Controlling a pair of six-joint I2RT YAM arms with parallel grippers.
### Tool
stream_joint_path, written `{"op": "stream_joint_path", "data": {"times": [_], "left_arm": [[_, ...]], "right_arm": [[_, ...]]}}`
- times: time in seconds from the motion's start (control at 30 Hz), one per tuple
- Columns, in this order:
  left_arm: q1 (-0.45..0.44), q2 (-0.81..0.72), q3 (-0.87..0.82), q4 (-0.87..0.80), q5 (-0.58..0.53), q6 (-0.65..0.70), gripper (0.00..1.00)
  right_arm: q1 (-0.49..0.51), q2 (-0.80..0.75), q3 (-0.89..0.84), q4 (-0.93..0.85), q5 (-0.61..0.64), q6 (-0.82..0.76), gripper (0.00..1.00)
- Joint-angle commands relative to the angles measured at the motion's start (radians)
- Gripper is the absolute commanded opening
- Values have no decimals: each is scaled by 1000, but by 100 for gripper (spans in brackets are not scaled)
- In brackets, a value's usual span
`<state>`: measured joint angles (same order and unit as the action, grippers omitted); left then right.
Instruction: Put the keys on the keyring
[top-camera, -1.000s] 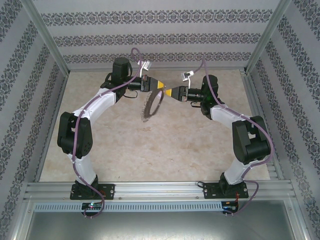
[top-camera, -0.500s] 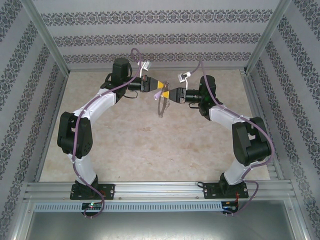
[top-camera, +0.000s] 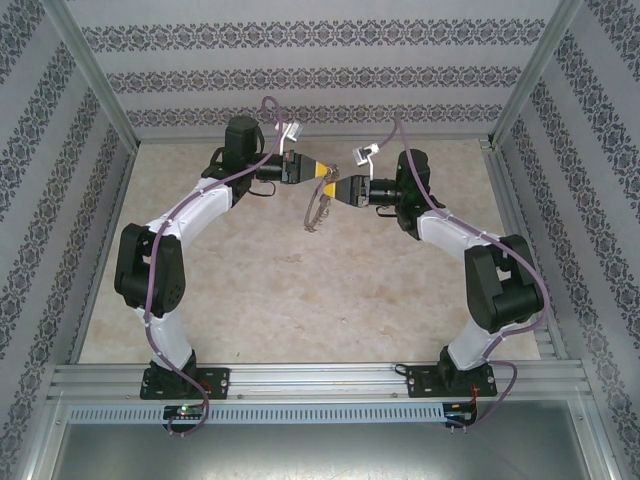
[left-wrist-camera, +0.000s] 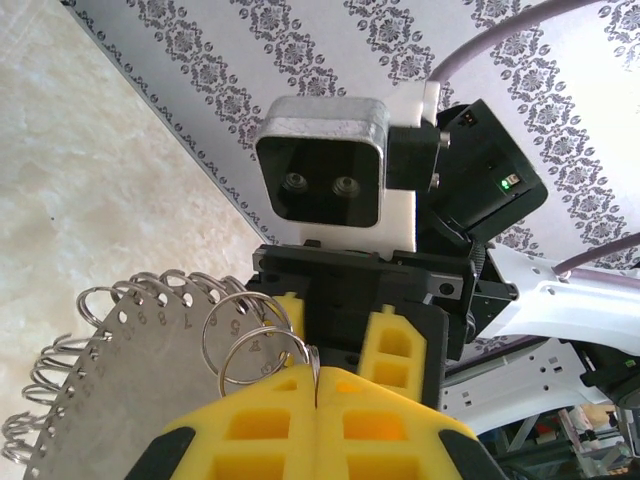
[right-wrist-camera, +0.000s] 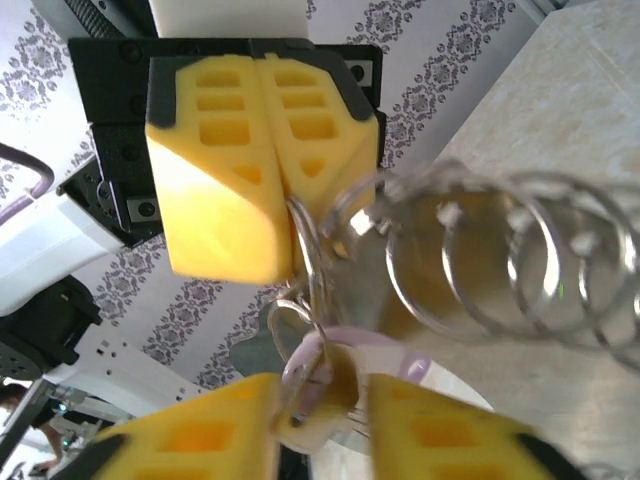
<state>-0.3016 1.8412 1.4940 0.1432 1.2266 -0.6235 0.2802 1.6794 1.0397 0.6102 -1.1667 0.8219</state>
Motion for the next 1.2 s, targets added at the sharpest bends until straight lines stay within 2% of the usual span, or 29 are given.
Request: {"op": "stream_joint_path", "data": {"times": [0.0, 0.23, 0.73, 1.17], "left_arm": [[-8, -45, -3, 79, 17, -12, 0], [-8, -42, -1, 92, 22, -19, 0], [-8, -37, -2, 120, 7, -47, 0], [-8, -39, -33, 194, -22, -106, 0]], "right_arm": [[-47, -79, -41, 10, -14, -22, 37], [-112, -140, -46, 9, 19, -1, 38], [-26, -57, 49, 56, 99, 61, 36], [-9, -20, 68, 111, 148, 116, 27]]}}
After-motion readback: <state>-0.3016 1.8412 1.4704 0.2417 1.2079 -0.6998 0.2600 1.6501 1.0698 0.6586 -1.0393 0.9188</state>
